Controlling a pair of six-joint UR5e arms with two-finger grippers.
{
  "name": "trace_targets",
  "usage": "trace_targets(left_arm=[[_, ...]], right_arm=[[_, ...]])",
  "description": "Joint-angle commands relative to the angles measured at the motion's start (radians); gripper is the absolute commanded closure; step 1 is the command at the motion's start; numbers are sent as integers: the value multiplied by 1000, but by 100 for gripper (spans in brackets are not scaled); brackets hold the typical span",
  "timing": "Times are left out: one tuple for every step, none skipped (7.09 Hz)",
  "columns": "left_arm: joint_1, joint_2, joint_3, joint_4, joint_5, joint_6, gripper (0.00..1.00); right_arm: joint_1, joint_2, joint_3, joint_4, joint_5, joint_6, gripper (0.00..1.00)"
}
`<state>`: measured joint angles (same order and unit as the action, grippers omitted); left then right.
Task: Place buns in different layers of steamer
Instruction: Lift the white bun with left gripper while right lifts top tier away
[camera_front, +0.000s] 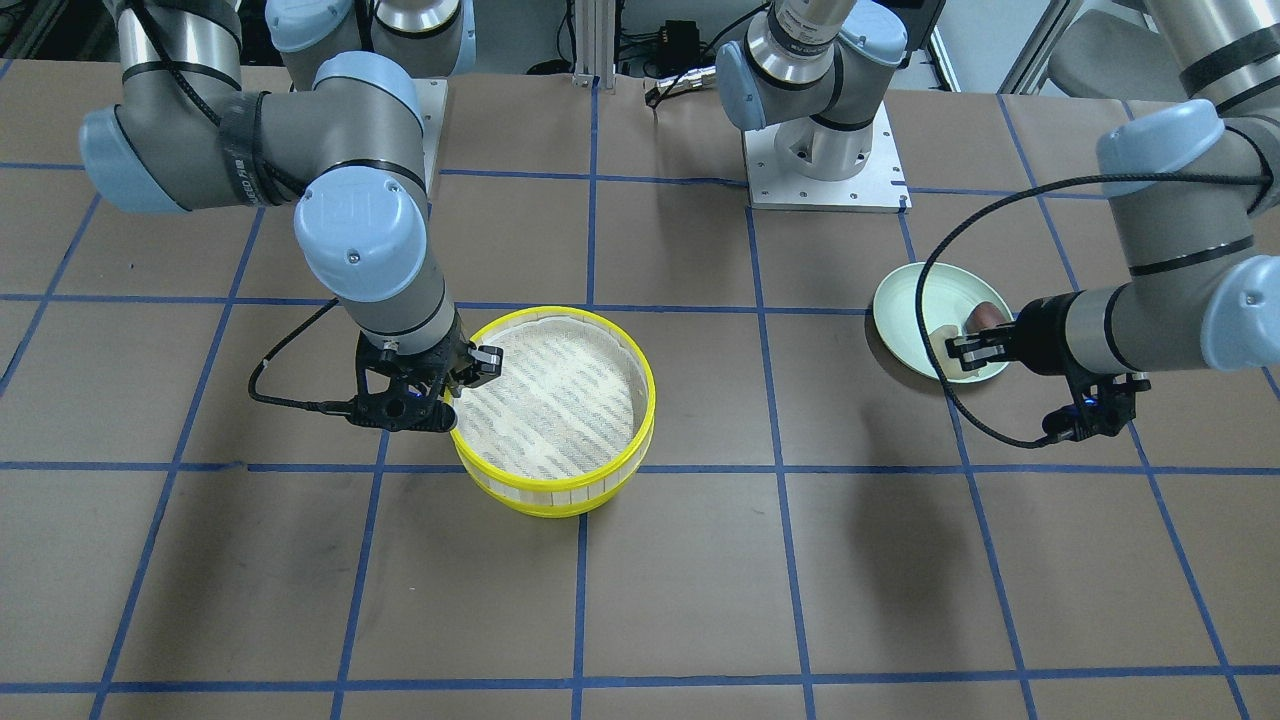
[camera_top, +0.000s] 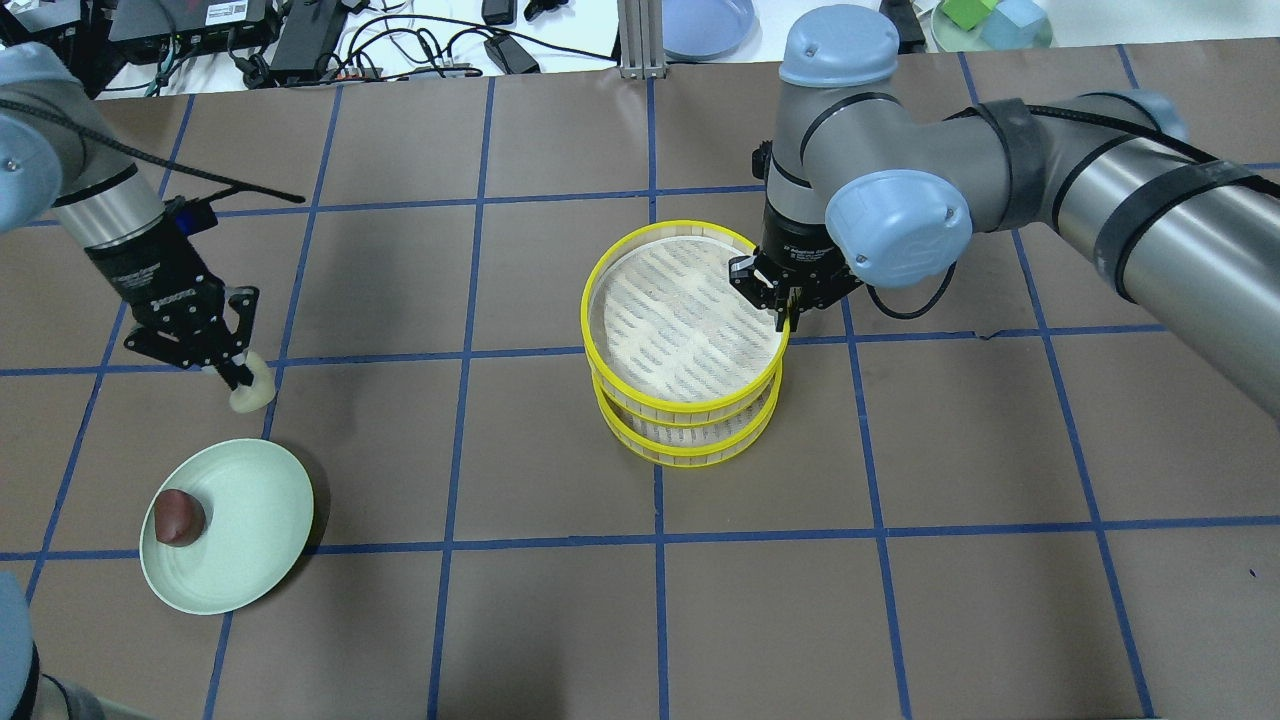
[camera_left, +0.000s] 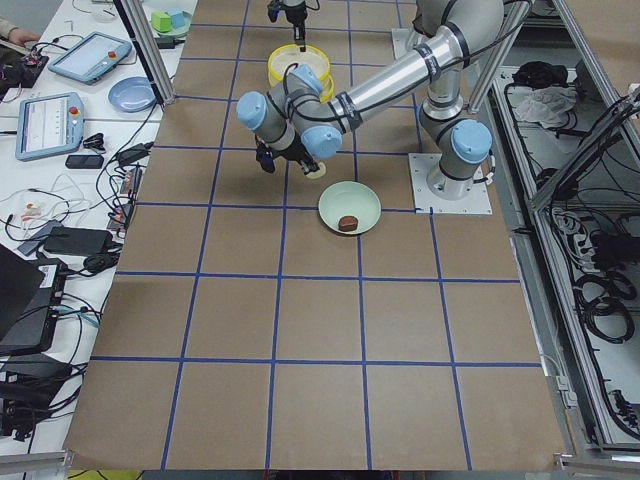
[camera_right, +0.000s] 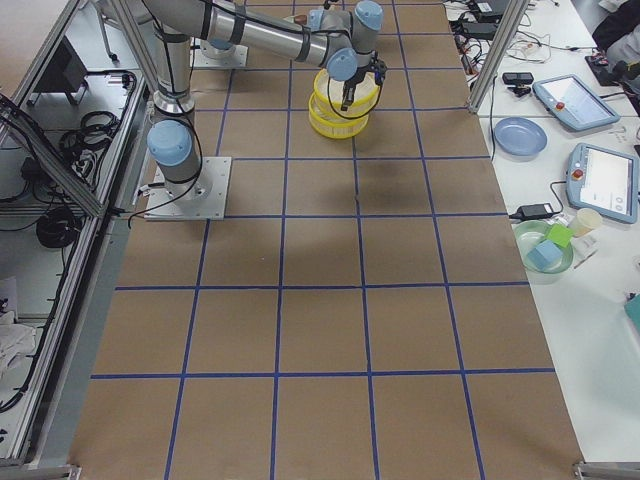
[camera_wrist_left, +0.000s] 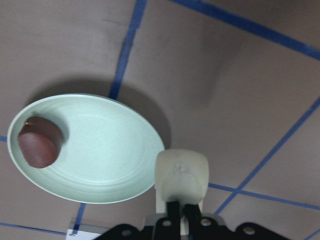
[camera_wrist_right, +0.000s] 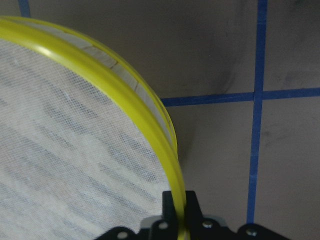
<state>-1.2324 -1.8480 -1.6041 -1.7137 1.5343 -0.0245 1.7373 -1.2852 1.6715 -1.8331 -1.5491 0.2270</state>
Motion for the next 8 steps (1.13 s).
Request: trace_targets(left_arm=[[-152, 35, 44, 113, -88, -110, 100], [-194, 38, 46, 121, -89, -159, 100], [-212, 49, 44, 150, -135, -188, 100], [-219, 50, 44, 152, -158, -201, 100], [-239, 52, 41, 161, -196, -247, 100], [-296, 50, 33, 189, -206, -309, 100], [-385, 30, 29, 268, -262, -431, 100], [-460, 26, 12, 349, -293, -496, 100]], right_arm=[[-5, -28, -60, 88, -3, -1, 100], [-25, -52, -105, 182, -18, -24, 100], [-82, -72, -120, 204, -41, -94, 100], [-173, -103, -121, 212, -48, -160, 100], [-279, -118, -121, 222, -54, -238, 100], [-388, -121, -121, 230, -72, -370, 100], [-469, -120, -119, 216, -98, -526, 100], [-495, -118, -116, 216, -98, -563, 100]])
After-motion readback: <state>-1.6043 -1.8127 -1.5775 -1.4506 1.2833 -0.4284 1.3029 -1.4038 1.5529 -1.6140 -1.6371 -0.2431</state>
